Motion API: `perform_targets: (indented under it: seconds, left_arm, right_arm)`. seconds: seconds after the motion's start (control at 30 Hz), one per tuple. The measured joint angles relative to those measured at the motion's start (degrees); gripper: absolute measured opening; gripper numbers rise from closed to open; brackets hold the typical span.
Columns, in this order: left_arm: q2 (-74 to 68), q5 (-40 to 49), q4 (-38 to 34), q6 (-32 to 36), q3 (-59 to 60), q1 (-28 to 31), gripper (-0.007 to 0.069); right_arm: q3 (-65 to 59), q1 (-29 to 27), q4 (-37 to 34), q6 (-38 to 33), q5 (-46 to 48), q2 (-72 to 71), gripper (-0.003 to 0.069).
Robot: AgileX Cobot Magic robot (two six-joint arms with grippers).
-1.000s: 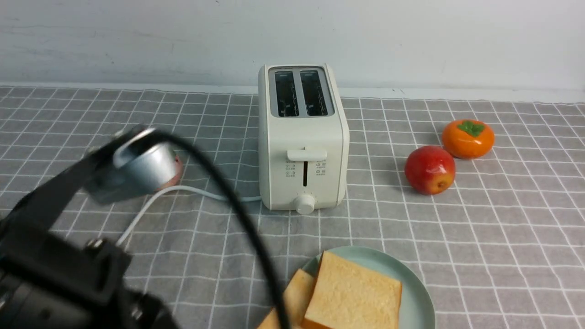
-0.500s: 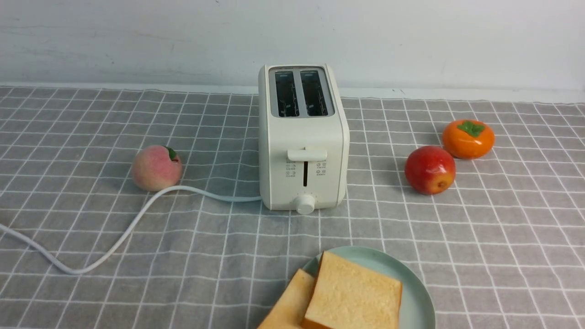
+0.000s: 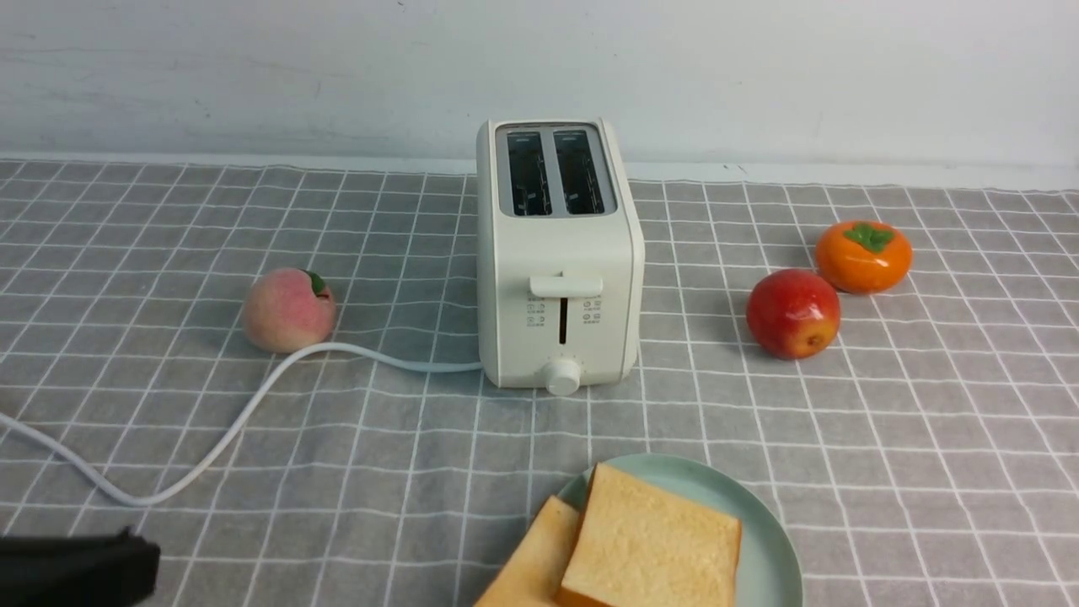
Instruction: Take toasted bread from bread machine on grey coffee table place on plate.
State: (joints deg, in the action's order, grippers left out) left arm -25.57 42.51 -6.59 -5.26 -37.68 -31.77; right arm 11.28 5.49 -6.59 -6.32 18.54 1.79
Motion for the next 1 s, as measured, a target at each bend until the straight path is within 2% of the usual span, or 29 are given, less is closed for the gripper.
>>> perform_targets:
  seconds: [0.17, 0.3, 0.33, 0.4, 0.57, 0.7, 1.0]
  left_arm:
    - [9.6, -10.1, 2.9, 5.3, 5.1, 1.6, -0.0014]
    - [20.6, -17.0, 2.6, 6.7, 14.0, 12.8, -0.0014]
    - [20.6, -17.1, 2.6, 6.7, 14.4, 13.4, -0.0014]
    - [25.4, -18.4, 3.2, 2.6, 20.4, 20.2, -0.0014]
    - [26.2, -19.4, 5.0, -6.2, 31.4, 28.9, -0.0014]
    - [26.2, -19.7, 5.0, -8.7, 36.5, 31.6, -0.0013]
    - [26.2, -19.6, 5.1, -9.1, 39.4, 31.7, -0.0008]
  right_arm:
    - [0.0, 0.0, 0.0, 0.0, 0.0, 0.0, 0.0014]
    - [0.0, 0.0, 0.0, 0.0, 0.0, 0.0, 0.0018]
    - [0.0, 0.0, 0.0, 0.0, 0.0, 0.0, 0.0018]
    - [0.0, 0.0, 0.0, 0.0, 0.0, 0.0, 0.0018]
    - [0.0, 0.0, 0.0, 0.0, 0.1, 0.0, 0.0021]
    - [0.0, 0.0, 0.0, 0.0, 0.1, 0.0, 0.0022]
    - [0.0, 0.0, 0.0, 0.0, 0.3, 0.0, 0.0031]
